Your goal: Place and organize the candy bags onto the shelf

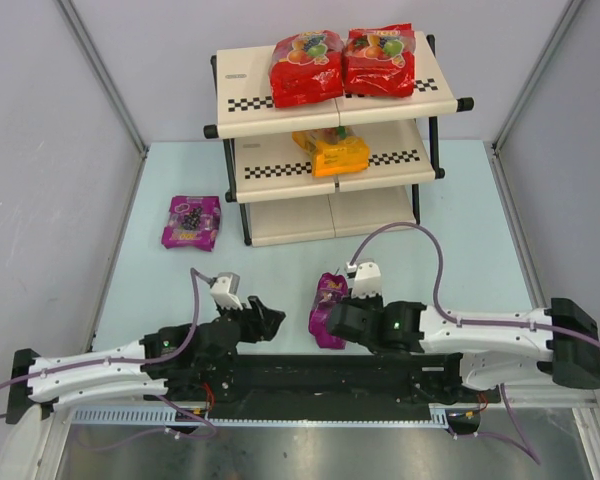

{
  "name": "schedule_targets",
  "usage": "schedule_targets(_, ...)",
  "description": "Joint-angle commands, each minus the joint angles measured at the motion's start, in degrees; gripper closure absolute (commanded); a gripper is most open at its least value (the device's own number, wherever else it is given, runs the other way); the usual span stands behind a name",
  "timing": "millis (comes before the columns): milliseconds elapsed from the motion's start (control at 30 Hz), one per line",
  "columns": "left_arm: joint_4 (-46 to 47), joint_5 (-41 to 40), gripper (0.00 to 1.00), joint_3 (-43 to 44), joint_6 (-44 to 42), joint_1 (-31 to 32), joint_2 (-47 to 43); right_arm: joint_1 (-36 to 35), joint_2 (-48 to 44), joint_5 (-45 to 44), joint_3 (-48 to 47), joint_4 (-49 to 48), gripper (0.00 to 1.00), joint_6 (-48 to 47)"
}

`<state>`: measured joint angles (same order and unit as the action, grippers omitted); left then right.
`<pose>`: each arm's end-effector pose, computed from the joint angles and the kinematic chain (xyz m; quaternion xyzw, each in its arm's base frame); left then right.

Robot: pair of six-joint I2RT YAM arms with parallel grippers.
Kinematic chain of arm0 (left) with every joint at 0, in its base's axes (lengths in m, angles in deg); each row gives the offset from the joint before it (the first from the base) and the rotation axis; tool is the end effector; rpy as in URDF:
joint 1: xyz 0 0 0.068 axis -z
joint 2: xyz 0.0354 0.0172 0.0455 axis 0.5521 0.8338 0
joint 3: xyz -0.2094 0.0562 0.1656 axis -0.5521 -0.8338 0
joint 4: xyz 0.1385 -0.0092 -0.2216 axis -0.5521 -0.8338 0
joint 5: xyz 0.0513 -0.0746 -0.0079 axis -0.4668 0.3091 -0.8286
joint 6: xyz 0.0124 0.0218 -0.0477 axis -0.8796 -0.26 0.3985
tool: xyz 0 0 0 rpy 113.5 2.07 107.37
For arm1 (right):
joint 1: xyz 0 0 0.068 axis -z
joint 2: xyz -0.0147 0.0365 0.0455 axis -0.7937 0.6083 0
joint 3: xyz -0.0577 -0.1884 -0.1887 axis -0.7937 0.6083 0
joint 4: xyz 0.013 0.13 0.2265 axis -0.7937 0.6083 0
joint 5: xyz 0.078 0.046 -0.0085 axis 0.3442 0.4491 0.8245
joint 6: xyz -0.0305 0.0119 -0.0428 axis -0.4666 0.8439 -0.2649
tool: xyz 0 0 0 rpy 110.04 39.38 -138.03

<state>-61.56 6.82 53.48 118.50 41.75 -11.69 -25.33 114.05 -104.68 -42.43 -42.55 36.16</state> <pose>0.0529 -0.1152 0.1986 -0.0223 0.8364 -0.3127 0.4496 0.0695 0.2077 0.2353 -0.1079 0.9044 0.0498 0.4099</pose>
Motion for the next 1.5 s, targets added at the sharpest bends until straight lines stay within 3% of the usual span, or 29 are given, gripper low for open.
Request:
schedule_targets(0,-4.91,-4.29,0.26,7.32,-2.78,0.32,-1.14,0.09,1.17,4.16,-0.26,-12.49,1.00,-6.10)
schedule_targets(100,-7.21,-7.19,0.26,10.84,-4.36,0.32,-2.46,-5.77,-4.60,8.57,3.76,-31.48,0.99,-18.69)
schedule_targets(267,-10.11,-11.93,0.26,16.11,-6.39,0.32,-3.95,-4.76,-17.88,10.24,11.86,-45.00,1.00,-19.33)
schedule_targets(367,-12.13,-13.87,0.27,17.52,-7.09,0.32,-4.39,0.42,-23.52,13.76,14.50,-42.38,1.00,-16.87)
schedule_targets(600,-14.51,-14.41,0.26,17.70,-6.92,0.32,-4.39,2.45,-25.82,4.27,11.70,-15.79,1.00,-3.70)
schedule_targets(767,-13.19,-13.53,0.27,19.45,-9.99,0.23,-2.65,2.98,-15.75,4.80,7.49,-4.78,1.00,4.57)
schedule_targets(933,-13.54,-13.88,0.26,23.50,-12.98,0.32,0.26,3.16,-7.28,5.49,5.19,-4.31,1.00,5.99)
schedule_targets(1033,-12.32,-13.44,0.26,24.56,-14.91,0.23,0.00,4.73,-3.59,9.44,5.01,-12.46,1.00,2.49)
schedule_targets(1133,-11.70,-13.09,0.26,24.64,-15.71,0.32,-1.66,5.36,0.28,16.64,5.62,-35.18,1.00,-12.25)
schedule_targets(1167,-11.61,-13.17,0.26,24.38,-15.71,0.32,-2.19,4.75,0.89,18.40,6.15,-49.43,1.00,-16.91)
schedule_targets(1200,-11.52,-13.26,0.26,24.21,-15.62,0.32,-2.72,4.65,1.94,23.99,6.24,-55.15,1.00,-22.26)
schedule_targets(1267,-11.61,-13.09,0.26,23.59,-15.18,0.32,-4.04,7.19,6.51,31.65,5.90,-67.44,1.00,-24.07)
schedule_targets(1367,-12.40,-13.09,0.26,23.15,-14.05,0.32,-4.66,12.38,12.49,45.28,4.66,-73.46,1.00,-20.30)
schedule_targets(1467,-13.45,-13.09,0.26,22.80,-13.25,0.32,-4.83,11.16,12.16,45.67,4.75,-71.31,1.00,-22.30)
